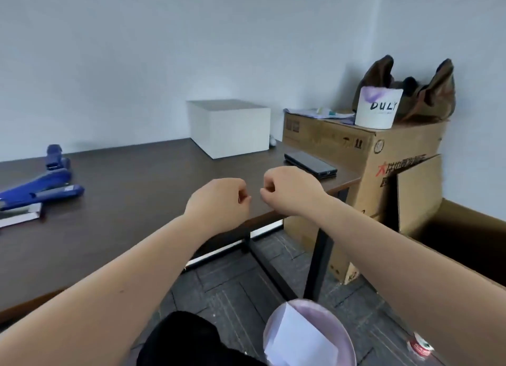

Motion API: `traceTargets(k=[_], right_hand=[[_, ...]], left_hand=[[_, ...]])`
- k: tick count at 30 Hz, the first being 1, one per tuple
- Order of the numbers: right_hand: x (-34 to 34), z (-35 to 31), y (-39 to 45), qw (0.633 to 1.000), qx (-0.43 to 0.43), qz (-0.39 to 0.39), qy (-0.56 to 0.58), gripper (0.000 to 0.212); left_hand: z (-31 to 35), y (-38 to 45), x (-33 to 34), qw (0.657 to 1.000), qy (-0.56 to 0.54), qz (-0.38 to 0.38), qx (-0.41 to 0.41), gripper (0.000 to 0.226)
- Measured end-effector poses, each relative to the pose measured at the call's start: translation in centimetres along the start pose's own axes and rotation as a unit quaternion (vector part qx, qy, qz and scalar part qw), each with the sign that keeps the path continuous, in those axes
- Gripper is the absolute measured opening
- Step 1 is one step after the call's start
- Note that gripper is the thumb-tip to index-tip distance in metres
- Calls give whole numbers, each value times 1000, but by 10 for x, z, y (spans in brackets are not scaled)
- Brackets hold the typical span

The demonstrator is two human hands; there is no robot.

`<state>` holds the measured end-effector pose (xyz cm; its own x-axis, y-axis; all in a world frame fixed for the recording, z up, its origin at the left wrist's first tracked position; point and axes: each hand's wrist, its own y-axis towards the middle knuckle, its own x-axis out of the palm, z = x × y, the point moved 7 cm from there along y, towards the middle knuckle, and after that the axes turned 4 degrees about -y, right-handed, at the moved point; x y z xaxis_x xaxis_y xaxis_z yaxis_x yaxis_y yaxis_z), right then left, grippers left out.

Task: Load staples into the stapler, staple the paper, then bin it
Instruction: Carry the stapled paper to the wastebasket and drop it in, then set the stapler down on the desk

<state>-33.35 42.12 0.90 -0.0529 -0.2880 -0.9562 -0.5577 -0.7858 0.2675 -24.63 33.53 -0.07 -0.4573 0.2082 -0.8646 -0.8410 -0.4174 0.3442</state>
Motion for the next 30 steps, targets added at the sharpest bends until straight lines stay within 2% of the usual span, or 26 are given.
traceTargets(k=[3, 6, 11, 16, 18, 22, 27, 30], right_hand=[[0, -39, 33, 999, -27, 20, 23, 21], [19, -83, 68, 997, -47, -6, 56, 19], [66, -154, 121, 993, -81, -60, 55, 17], [102, -207, 168, 989, -100, -92, 56, 20], [115, -224, 183, 987, -107, -103, 55, 17], [137, -253, 208, 983, -128, -115, 56, 19], [155, -273, 237, 984, -133, -96, 71, 17], [163, -283, 255, 984, -137, -89, 71, 14]], left_hand=[[-45, -7, -38, 998, 19, 40, -52, 18], [-103, -21, -69, 992, 66, 64, -91, 21], [-213, -54, -113, 959, 194, 28, -206, 39], [-295, -82, -150, 924, 190, 91, -318, 54], [-319, -83, -155, 914, 182, 92, -350, 53], [-349, -68, -150, 911, 193, 40, -363, 40], [-354, -38, -152, 921, 211, 112, -309, 44], [-364, -19, -149, 927, 189, 107, -305, 39]])
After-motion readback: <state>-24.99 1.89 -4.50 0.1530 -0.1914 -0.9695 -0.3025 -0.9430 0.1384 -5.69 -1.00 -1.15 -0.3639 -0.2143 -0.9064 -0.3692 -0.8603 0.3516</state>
